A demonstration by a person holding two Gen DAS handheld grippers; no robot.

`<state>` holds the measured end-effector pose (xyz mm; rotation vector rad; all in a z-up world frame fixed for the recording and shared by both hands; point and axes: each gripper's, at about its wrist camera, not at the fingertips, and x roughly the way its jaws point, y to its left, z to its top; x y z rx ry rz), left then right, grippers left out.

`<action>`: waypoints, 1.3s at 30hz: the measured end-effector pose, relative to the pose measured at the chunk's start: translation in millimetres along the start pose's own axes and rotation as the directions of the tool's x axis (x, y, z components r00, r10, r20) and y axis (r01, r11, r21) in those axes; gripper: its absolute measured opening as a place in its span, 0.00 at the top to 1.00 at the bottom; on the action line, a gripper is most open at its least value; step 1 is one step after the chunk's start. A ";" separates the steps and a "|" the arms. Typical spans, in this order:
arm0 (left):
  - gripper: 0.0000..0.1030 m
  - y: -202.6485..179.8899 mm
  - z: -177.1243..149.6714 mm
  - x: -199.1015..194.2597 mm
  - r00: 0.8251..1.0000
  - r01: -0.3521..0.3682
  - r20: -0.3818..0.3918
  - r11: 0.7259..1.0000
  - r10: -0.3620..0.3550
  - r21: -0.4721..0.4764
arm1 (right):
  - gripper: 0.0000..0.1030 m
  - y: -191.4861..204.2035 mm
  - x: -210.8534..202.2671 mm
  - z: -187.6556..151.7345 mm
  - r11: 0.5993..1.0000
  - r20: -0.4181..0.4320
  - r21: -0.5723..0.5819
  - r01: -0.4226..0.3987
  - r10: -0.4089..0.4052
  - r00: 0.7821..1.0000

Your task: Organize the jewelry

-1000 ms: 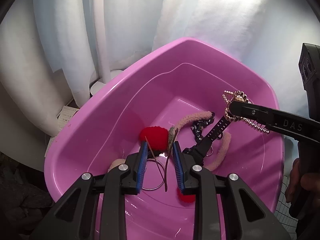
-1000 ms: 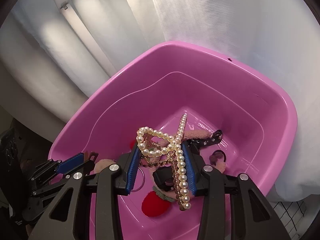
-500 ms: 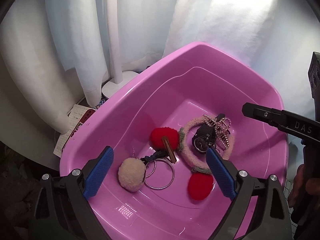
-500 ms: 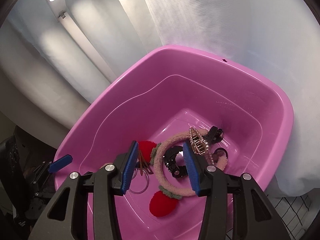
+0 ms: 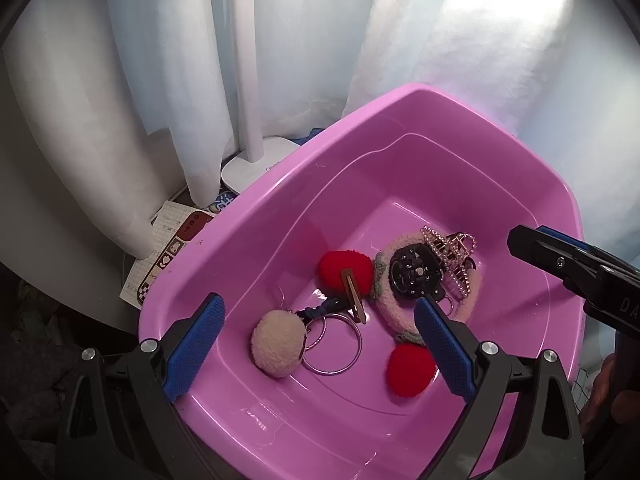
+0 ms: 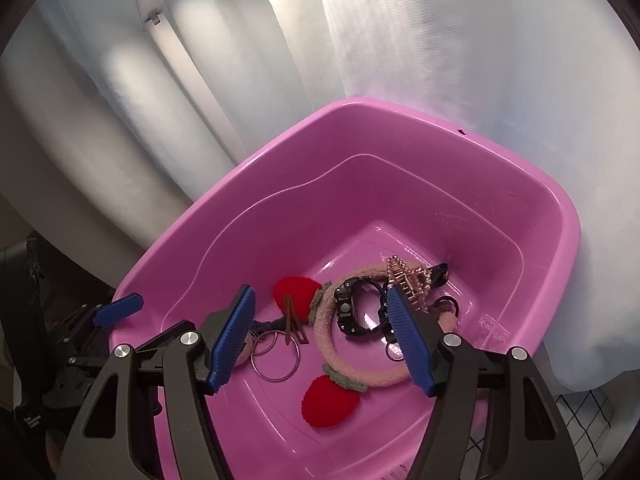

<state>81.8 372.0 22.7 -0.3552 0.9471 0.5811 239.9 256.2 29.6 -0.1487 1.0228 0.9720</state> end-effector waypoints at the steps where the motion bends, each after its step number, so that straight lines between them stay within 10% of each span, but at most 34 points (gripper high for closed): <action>1: 0.09 -0.2 0.3 -0.4 1.000 0.000 0.002 1.000 0.000 -0.001 | 0.36 0.4 0.4 -0.1 1.000 0.000 -0.001 0.003 -0.003 1.000; 39: 0.07 0.0 -2.8 -4.2 1.000 0.009 -0.007 1.000 -0.009 -0.003 | 0.30 8.5 -5.0 -13.1 1.000 0.006 -0.016 0.007 -0.007 1.000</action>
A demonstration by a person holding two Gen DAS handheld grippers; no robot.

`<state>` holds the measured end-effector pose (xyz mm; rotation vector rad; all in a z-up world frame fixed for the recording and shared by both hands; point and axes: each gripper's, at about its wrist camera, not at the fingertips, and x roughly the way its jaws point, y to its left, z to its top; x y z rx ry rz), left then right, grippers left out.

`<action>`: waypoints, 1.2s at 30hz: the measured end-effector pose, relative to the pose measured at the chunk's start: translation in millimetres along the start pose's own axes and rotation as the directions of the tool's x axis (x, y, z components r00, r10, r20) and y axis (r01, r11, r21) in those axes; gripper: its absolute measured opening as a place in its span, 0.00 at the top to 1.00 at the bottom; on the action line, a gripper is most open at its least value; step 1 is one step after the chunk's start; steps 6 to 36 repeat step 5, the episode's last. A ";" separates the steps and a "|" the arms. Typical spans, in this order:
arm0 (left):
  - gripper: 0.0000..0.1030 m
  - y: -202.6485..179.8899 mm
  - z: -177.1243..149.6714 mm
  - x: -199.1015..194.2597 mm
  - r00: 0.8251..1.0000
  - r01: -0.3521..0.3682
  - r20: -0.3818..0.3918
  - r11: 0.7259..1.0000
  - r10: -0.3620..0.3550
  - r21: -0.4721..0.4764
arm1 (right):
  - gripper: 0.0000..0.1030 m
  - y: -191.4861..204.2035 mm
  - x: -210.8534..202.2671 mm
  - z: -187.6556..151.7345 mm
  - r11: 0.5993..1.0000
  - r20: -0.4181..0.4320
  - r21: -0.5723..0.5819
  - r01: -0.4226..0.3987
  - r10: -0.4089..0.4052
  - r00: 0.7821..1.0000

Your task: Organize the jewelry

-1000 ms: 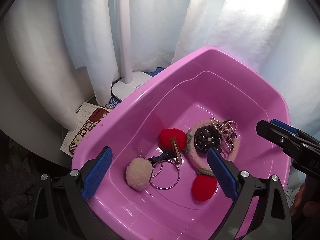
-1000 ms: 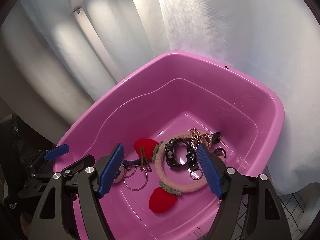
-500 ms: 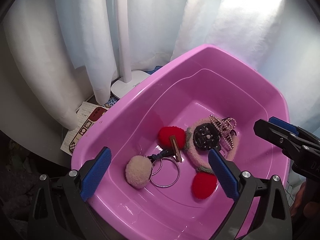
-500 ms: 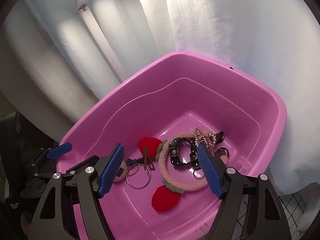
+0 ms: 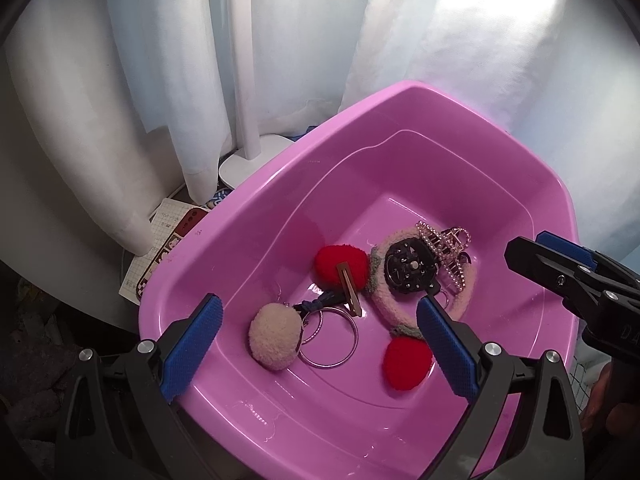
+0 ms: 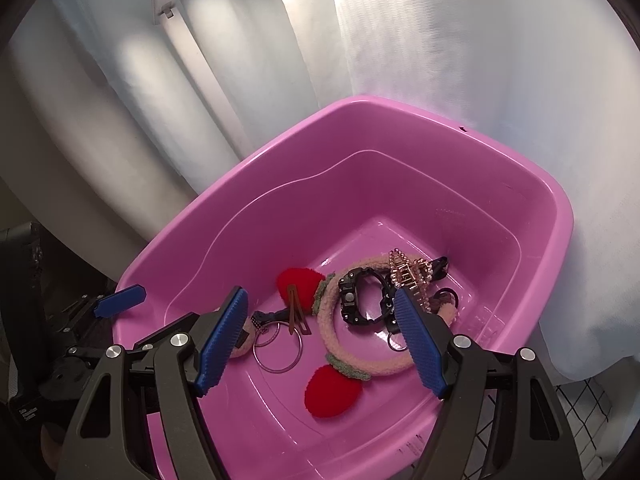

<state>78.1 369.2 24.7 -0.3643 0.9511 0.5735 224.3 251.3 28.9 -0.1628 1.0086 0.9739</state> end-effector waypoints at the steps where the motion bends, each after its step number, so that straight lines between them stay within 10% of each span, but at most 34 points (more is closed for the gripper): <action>1: 0.07 2.1 0.1 -0.3 1.000 -0.001 0.000 1.000 0.001 -0.010 | 0.30 -0.2 -0.3 -0.2 1.000 0.000 0.002 0.000 0.000 1.000; 36: 0.07 4.6 0.7 -3.0 1.000 -0.023 0.017 1.000 0.023 -0.012 | 0.30 -0.3 -1.8 -0.8 1.000 0.002 0.004 0.003 -0.003 1.000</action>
